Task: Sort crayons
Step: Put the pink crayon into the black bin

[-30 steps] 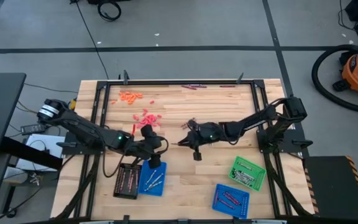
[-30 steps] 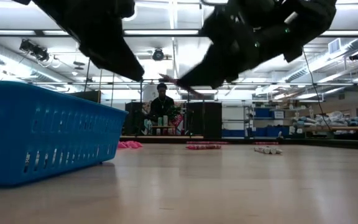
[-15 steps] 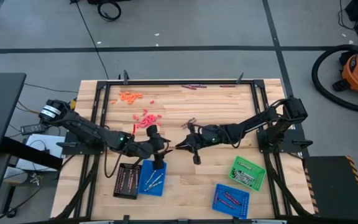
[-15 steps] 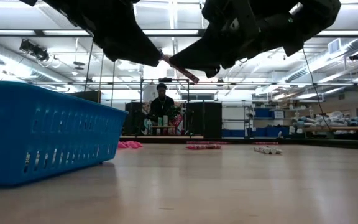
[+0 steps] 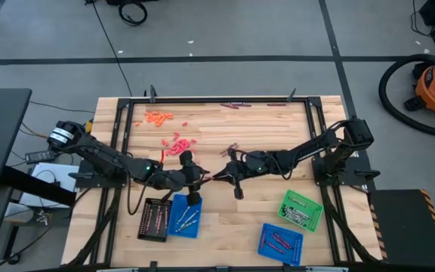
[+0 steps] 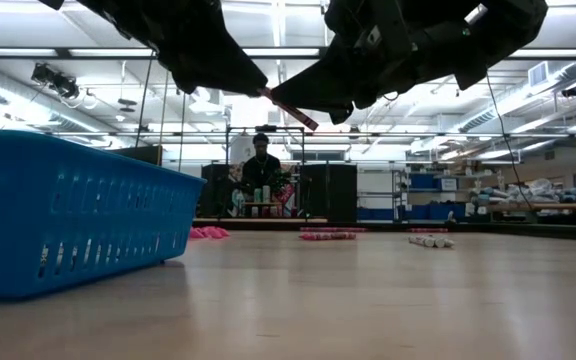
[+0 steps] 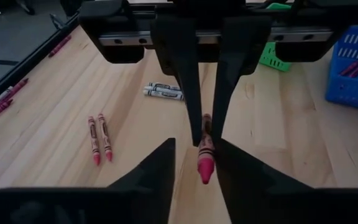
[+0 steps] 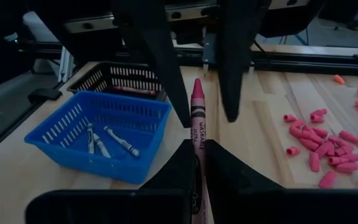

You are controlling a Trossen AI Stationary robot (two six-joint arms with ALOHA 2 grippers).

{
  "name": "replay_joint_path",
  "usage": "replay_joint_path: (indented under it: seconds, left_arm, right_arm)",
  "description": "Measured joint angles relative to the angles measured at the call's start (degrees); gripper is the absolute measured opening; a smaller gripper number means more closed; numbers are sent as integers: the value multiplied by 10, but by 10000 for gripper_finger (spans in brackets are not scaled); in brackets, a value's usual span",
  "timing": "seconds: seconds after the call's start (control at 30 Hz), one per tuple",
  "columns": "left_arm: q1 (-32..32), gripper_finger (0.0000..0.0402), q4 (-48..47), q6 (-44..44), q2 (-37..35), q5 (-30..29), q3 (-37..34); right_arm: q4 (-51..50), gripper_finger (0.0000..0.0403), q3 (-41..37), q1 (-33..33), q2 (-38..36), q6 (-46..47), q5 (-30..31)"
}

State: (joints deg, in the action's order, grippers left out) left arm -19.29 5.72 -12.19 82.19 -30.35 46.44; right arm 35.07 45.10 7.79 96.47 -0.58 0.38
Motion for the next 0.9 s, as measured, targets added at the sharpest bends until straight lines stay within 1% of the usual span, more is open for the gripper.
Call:
replay_joint_path:
  seconds: [0.27,0.37,0.5,0.63,0.77,0.9]
  left_arm:
    - [0,44,-1,0,0,5,0]
    - [0,23,-3,0,0,6,0]
    - [0,21,-10,-4,-1,12,0]
    - [0,27,-47,-16,-7,14,1]
    - [-7,28,-104,-49,-27,17,5]
    - [-22,29,-168,-102,-59,45,6]
  right_arm:
    - [0,30,0,0,0,3,2]
    - [0,38,0,0,0,3,2]
    - [0,62,0,0,0,12,2]
    - [-9,95,0,0,0,18,12]
    - [-35,126,0,-9,-2,21,13]
    - [-54,150,0,-20,-2,25,13]
